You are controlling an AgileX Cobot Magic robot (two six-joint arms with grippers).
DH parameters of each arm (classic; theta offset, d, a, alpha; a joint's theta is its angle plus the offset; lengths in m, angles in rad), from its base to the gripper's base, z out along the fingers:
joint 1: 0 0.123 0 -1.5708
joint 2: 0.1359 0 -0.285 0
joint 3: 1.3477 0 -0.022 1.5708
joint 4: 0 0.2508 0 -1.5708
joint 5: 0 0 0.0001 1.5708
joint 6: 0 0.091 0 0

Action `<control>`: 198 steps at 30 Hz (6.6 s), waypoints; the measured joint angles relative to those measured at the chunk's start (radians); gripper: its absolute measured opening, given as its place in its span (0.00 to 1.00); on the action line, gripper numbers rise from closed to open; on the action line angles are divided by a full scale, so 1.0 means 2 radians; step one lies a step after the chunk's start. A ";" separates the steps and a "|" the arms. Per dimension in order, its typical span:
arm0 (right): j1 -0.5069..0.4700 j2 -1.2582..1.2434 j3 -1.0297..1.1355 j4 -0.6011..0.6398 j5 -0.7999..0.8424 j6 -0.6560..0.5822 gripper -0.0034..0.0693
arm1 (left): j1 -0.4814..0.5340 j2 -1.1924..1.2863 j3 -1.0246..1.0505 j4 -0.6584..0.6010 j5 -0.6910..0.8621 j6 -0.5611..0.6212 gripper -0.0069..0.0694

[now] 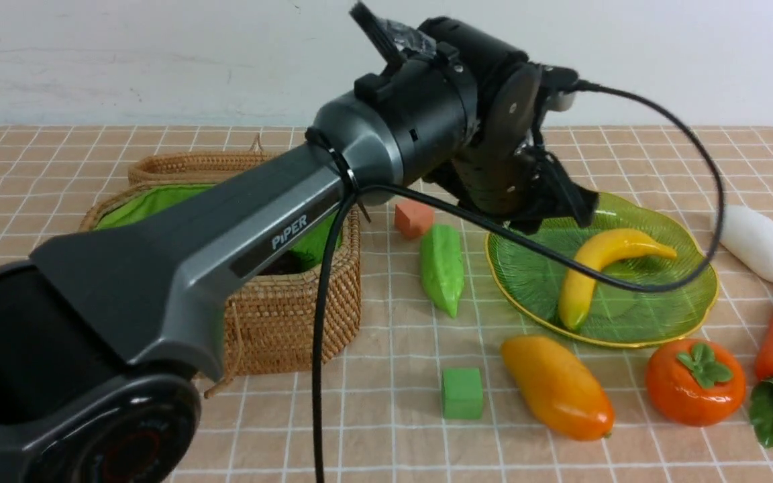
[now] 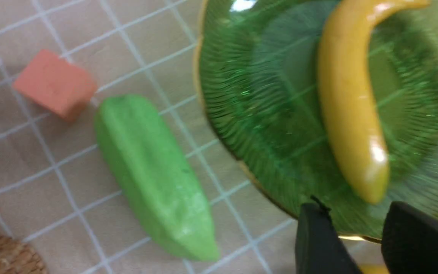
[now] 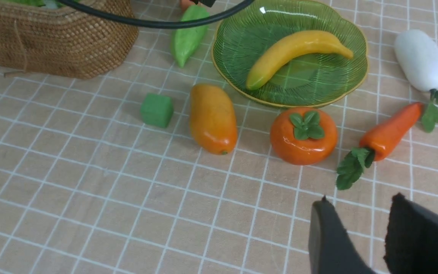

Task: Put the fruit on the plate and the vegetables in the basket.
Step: Take a chayote with your left arm and place it on the basket on the left, then use the right arm to grab a mango and put it into the right plate, then use the right arm to grab a carrot and put it into the left basket

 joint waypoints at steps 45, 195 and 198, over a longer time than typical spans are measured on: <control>0.000 0.000 0.000 0.061 -0.061 -0.011 0.37 | 0.045 -0.252 0.145 0.104 0.155 0.228 0.67; -0.104 0.577 -0.178 0.128 -0.131 -0.027 0.55 | -0.053 -0.867 0.760 -0.046 -0.189 0.112 0.07; 0.014 0.593 -0.268 0.153 -0.174 -0.129 0.55 | -0.053 -0.866 0.760 0.033 -0.172 0.016 0.07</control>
